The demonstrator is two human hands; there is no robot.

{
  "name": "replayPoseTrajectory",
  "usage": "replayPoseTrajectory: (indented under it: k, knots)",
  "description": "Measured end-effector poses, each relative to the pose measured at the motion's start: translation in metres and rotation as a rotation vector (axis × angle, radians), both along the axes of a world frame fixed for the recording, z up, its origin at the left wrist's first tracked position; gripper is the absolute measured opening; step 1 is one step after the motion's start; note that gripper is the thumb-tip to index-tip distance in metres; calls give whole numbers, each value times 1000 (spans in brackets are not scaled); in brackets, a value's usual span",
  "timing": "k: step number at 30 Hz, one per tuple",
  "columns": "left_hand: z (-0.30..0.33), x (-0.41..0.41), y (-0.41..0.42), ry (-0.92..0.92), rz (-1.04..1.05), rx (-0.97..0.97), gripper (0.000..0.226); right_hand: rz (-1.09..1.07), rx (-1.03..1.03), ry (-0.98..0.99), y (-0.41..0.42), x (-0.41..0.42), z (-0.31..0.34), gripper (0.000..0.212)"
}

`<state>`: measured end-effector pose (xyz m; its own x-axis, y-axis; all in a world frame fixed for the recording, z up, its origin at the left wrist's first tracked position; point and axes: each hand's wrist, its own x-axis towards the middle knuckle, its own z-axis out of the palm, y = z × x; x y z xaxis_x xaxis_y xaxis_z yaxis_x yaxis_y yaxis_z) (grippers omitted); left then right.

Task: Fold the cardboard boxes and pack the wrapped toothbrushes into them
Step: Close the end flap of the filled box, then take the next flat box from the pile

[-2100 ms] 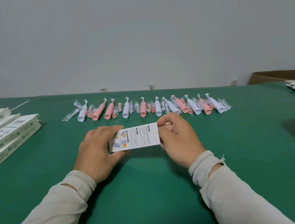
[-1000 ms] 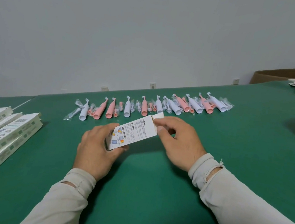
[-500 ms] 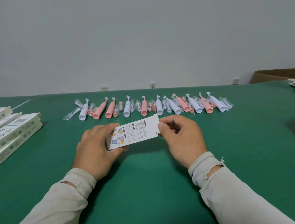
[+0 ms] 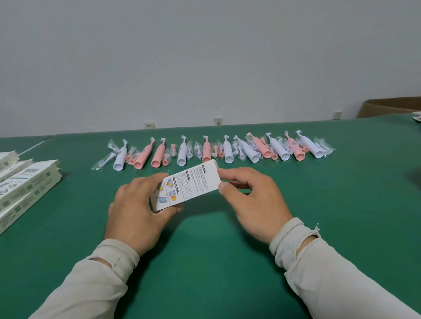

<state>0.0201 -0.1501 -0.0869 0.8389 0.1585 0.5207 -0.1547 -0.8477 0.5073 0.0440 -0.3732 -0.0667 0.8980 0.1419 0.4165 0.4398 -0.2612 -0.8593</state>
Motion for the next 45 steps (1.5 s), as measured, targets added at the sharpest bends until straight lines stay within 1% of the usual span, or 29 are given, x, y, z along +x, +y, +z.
replayPoseTrajectory:
  k: [2, 4, 6, 8, 9, 10, 11, 12, 13, 14, 15, 16, 17, 18, 19, 21, 23, 25, 27, 28, 30, 32, 34, 36, 37, 38, 41, 45]
  knots:
    - [2, -2, -4, 0, -13, 21, 73, 15, 143, 67, 6, 0, -1, 18]
    - [2, -4, -8, 2, -92, 42, 83, -51, 300, 151, 7, 4, -2, 18]
    - [3, -4, -11, 10, -165, 83, 81, -130, 437, 261, -1, 10, 3, 14]
    - [3, -3, -13, 3, -189, 131, 73, -156, 556, 373, -12, 16, 6, 8]
    - [2, -2, -14, -2, -202, 119, 69, -160, 578, 421, -17, 16, 7, 7]
    - [1, -3, -15, 1, -223, 63, 66, -183, 541, 448, -21, 15, 8, 12]
    - [0, -4, -17, 12, -248, -37, 64, -242, 408, 429, -24, 12, 9, 20]
    - [0, -6, -19, 20, -265, -146, 62, -332, 173, 343, -27, 8, 10, 29]
    - [0, -7, -22, 18, -271, -231, 59, -427, -103, 205, -28, 2, 13, 38]
    - [-1, -7, -24, 8, -269, -295, 58, -461, -334, 19, -27, -8, 19, 44]
    - [-2, -7, -25, 4, -264, -358, 56, -389, -482, -170, -24, -18, 26, 49]
    - [-3, -6, -27, 3, -265, -430, 53, -245, -599, -311, -19, -29, 32, 53]
    - [-2, -7, -30, 13, -272, -504, 51, -103, -723, -402, -12, -39, 35, 55]
    - [0, -8, -33, 15, -287, -549, 52, -11, -850, -466, -6, -47, 36, 55]
    - [2, -10, -39, 12, -308, -562, 53, 18, -961, -512, -2, -54, 36, 53]
    - [9, -16, -53, 16, -361, -540, 51, -60, -1092, -572, -2, -62, 37, 45]
    - [12, -24, -69, 42, -437, -551, 54, -155, -1163, -622, -9, -67, 38, 37]
    - [15, -33, -83, 79, -541, -563, 50, -219, -1177, -626, -22, -70, 34, 28]
    - [13, -39, -92, 108, -647, -589, 44, -321, -1174, -585, -42, -72, 31, 18]
    - [11, -40, -94, 117, -665, -587, 45, -357, -1194, -519, -54, -72, 29, 17]
    - [7, -41, -95, 127, -643, -552, 44, -400, -1261, -353, -81, -71, 28, 22]
    - [2, -40, -93, 153, -608, -514, 37, -442, -1320, -195, -108, -70, 25, 28]
    - [-2, -38, -88, 171, -568, -468, 25, -492, -1334, 8, -135, -71, 19, 42]
    - [-6, -35, -83, 175, -529, -443, 21, -539, -1309, 234, -155, -72, 15, 69]
    - [-7, -34, -81, 172, -513, -442, 20, -567, -1289, 291, -161, -71, 12, 79]
    - [-7, -34, -80, 165, -503, -446, 20, -608, -1279, 298, -165, -68, 10, 80]
    - [-6, -33, -80, 152, -491, -457, 19, -740, -1241, 252, -170, -58, 6, 59]
    - [-6, -33, -81, 143, -486, -451, 18, -766, -1171, 335, -181, -52, 9, 50]
